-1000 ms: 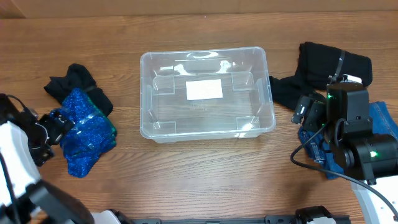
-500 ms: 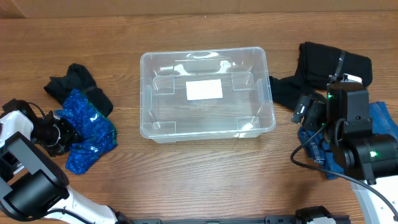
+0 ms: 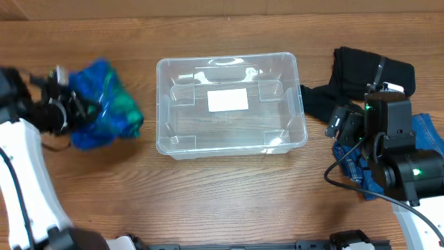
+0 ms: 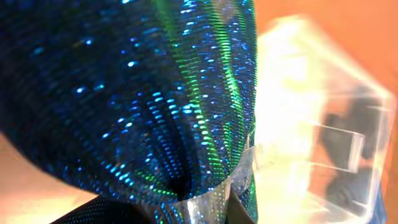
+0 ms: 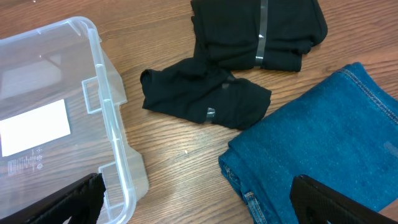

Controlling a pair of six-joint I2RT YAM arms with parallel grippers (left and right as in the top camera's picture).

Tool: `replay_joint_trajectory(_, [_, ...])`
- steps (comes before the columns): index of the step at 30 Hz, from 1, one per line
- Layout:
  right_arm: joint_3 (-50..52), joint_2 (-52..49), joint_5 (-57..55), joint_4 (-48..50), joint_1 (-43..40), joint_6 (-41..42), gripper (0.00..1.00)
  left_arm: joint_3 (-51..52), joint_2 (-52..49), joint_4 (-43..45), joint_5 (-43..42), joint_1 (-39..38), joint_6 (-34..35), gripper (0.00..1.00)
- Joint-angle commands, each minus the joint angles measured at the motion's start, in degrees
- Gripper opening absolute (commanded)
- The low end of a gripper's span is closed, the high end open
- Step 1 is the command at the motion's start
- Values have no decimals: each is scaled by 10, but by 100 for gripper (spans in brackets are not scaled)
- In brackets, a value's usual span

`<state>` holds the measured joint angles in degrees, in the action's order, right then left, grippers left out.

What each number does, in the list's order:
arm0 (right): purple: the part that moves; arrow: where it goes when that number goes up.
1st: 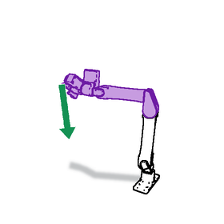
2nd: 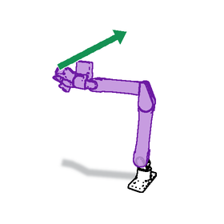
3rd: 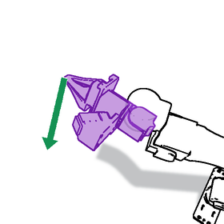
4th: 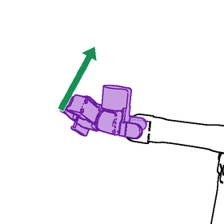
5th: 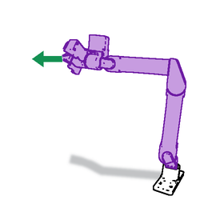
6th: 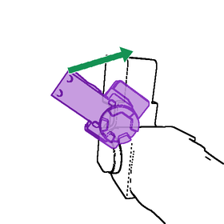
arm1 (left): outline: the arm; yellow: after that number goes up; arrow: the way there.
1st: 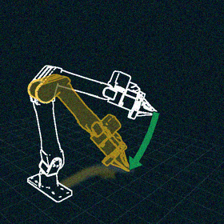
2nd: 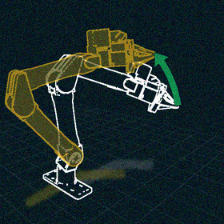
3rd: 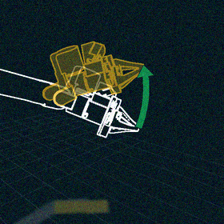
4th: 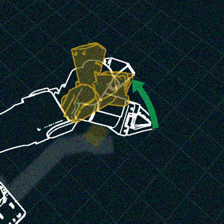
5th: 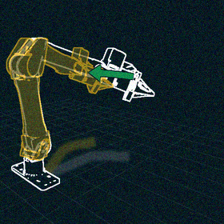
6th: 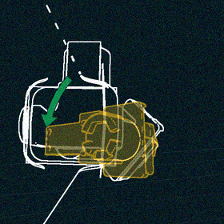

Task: Pack container
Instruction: 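Carry the blue garment into the bin's left side and release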

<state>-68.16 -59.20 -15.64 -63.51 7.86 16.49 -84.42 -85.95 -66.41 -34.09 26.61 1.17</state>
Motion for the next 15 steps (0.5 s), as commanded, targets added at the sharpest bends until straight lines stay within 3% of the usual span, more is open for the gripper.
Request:
replay_joint_trajectory(1, [-15, 3, 0, 3, -2, -2, 100, -69, 47, 46, -27, -148, 88, 4])
replay_joint_trajectory(5, [-14, 3, 3, 3, -2, -2, 100, -72, 15, 160, 94, -362, 198, 4])
replay_joint_trajectory(8, [-14, 3, 3, 3, -2, -2, 100, -72, -52, 206, 135, -447, 262, 4])
replay_joint_trajectory(12, [-14, 3, 3, -1, -2, -2, 100, -72, -169, 178, 150, -484, 296, 4])
replay_joint_trajectory(15, [-14, 3, 3, 0, -2, -2, 100, -72, -198, 136, 197, -483, 298, 4])
